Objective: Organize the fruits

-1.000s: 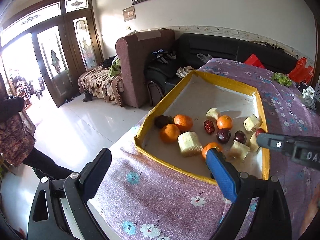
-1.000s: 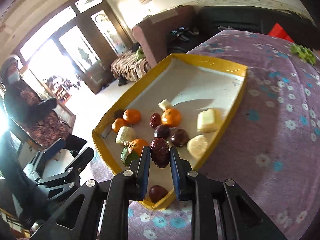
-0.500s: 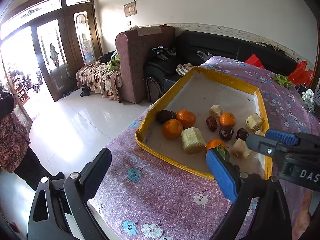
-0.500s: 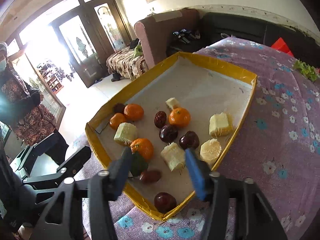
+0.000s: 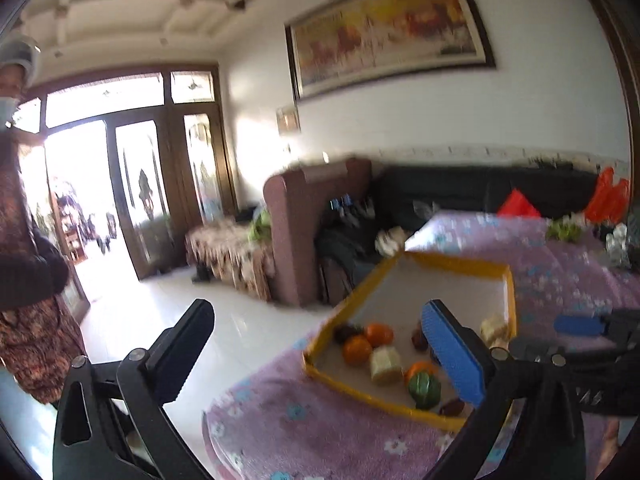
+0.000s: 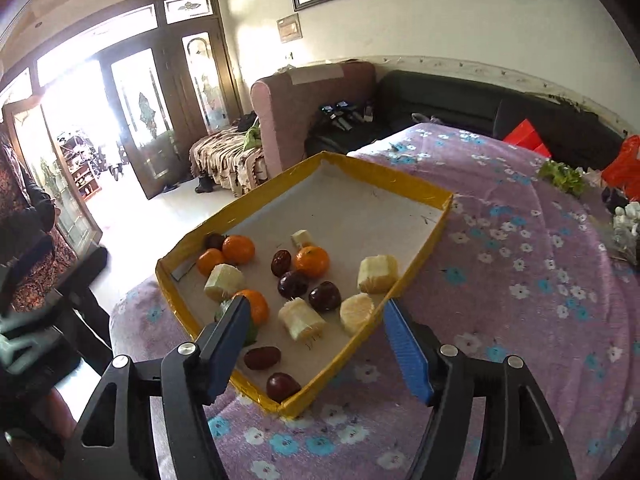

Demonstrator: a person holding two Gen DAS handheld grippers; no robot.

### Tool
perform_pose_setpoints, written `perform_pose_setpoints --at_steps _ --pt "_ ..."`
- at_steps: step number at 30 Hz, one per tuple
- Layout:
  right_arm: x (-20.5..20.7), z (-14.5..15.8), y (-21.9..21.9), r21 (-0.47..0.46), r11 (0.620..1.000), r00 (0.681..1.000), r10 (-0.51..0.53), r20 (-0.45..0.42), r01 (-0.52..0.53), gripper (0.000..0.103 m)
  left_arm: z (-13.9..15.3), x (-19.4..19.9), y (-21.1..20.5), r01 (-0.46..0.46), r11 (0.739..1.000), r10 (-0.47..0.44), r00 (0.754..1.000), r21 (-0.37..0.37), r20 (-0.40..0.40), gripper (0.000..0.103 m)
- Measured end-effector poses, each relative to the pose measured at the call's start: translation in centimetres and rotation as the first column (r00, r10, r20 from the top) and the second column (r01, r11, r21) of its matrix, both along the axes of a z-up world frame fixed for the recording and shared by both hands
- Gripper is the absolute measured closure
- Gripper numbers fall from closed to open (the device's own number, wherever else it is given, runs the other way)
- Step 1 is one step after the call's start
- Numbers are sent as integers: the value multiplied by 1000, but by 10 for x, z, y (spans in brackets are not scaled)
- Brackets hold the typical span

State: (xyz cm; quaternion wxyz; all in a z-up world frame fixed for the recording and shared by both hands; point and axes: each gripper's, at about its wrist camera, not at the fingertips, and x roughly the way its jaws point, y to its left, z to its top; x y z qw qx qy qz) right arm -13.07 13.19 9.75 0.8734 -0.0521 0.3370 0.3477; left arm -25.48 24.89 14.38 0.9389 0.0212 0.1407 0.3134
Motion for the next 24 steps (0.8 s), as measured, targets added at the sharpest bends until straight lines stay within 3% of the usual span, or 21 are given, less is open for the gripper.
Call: perform_pose_setpoints --at_steps 3,6,11,18,24 --pt "-10 0 -7 2 1000 1000 1 14 -1 28 16 -18 -16 101 994 -104 988 34 116 0" --pt "-21 -2 -12 -5 1000 1000 5 28 -5 27 15 -28 -29 184 982 -188 971 39 145 0" --pt "-30 -9 -18 -7 1000 1000 -2 21 2 25 11 -17 -49 240 970 -243 968 47 69 0" --pt "-42 -8 -37 -3 1000 999 -27 38 27 22 -1 -4 -45 340 931 -341 940 -133 19 0" --pt "-43 -13 -45 -14 999 999 -44 16 45 18 -11 -3 -53 283 954 -289 955 -101 -60 0"
